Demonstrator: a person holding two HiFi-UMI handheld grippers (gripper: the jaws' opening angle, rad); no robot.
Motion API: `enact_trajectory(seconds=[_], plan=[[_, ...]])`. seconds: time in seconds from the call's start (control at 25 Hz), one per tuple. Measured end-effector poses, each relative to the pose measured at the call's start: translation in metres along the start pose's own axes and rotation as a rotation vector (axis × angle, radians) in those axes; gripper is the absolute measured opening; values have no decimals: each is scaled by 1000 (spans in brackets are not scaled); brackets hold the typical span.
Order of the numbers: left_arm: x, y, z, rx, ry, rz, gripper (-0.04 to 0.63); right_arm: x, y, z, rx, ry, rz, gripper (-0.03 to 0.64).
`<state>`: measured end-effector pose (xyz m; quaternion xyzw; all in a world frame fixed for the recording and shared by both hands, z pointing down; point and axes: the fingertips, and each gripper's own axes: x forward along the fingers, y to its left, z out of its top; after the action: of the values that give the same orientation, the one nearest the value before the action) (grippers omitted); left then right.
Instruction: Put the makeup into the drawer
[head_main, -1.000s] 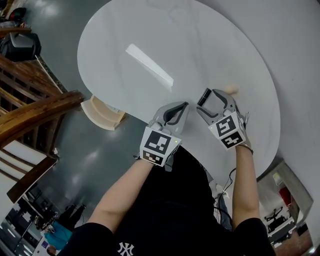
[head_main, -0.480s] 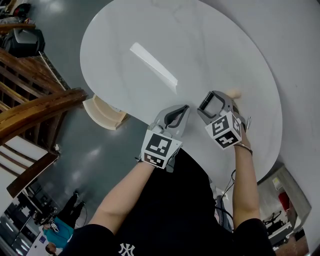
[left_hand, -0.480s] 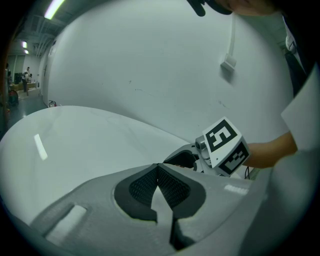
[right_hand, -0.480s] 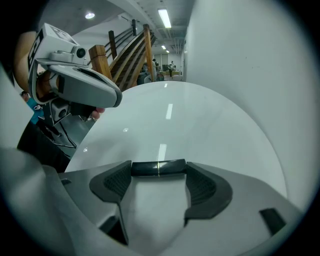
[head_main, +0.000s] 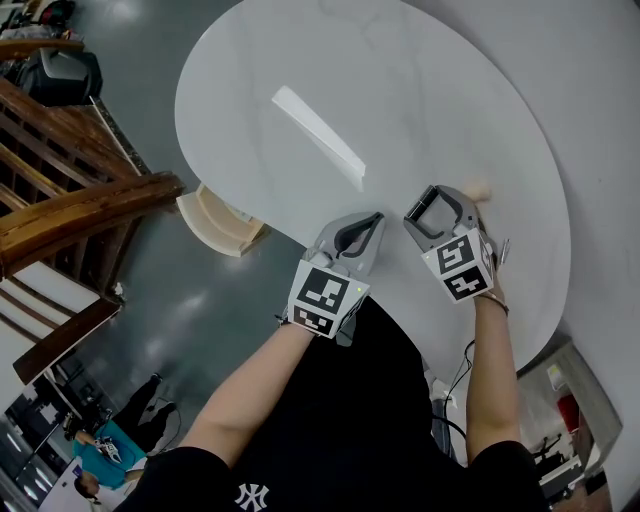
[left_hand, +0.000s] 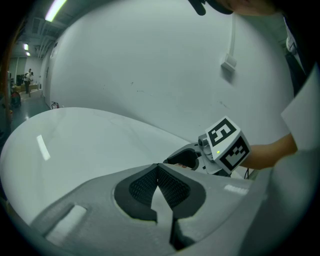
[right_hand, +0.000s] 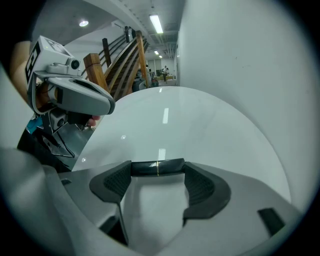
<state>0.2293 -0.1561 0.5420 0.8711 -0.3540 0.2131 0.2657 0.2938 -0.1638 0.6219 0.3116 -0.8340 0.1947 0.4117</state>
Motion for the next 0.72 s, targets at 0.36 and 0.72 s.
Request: enact_trajectory(seconds=[0.36,0.72], plan=[[-26,2,15,22,-43,3,8,-20,11,34,97,-129,-9,342],[-71,11,24,33,-121,-11,8,-44,45,82,156,-281,-48,342]])
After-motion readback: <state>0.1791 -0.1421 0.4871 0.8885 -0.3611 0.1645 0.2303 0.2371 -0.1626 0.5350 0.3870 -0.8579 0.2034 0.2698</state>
